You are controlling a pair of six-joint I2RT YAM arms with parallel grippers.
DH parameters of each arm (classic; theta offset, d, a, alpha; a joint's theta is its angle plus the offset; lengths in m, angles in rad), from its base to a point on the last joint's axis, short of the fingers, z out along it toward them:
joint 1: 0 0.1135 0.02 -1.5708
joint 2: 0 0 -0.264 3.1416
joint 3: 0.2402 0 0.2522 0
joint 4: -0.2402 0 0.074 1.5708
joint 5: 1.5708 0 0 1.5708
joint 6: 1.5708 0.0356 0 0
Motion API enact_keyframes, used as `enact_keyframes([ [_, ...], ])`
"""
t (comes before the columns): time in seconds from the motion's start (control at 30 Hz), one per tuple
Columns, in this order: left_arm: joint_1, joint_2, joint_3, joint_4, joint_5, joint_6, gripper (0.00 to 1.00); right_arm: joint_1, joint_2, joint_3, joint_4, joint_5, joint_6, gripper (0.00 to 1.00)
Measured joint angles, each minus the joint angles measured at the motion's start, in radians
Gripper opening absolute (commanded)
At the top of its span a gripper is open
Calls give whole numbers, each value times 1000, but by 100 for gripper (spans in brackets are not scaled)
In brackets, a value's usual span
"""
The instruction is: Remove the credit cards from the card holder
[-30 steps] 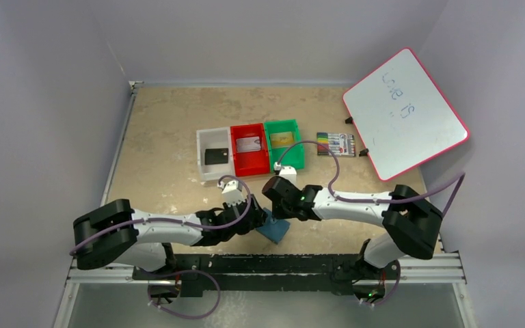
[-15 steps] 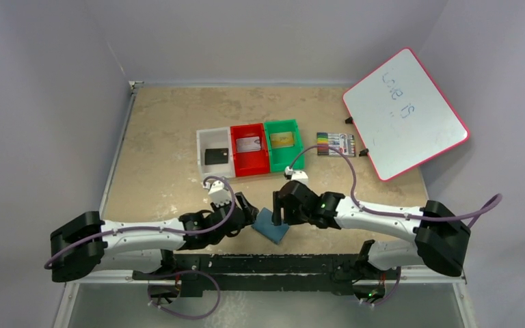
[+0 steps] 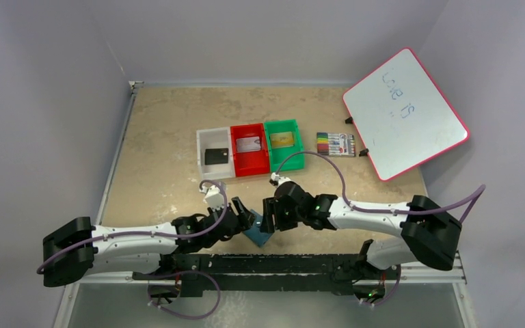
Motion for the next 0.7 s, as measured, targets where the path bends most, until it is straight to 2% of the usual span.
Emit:
enact_keyframes([
  [0.13, 0, 0, -6, 3, 0, -9, 64, 16, -11, -4, 76, -81, -10, 59],
  [0.23, 0, 0, -6, 4, -1, -12, 64, 31, -19, -4, 85, -87, -23, 62],
  [0.43, -8, -14, 10, -69, -28, -15, 67, 39, -64, 11, -15, 19, -24, 65],
  [0.57, -14, -57, 28, -166, -60, -36, 67, 38, 0, 59, -48, 77, -18, 63],
  [0.7, -19, -76, 29, -228, -65, -56, 61, 38, 96, 122, -50, 114, -22, 61],
])
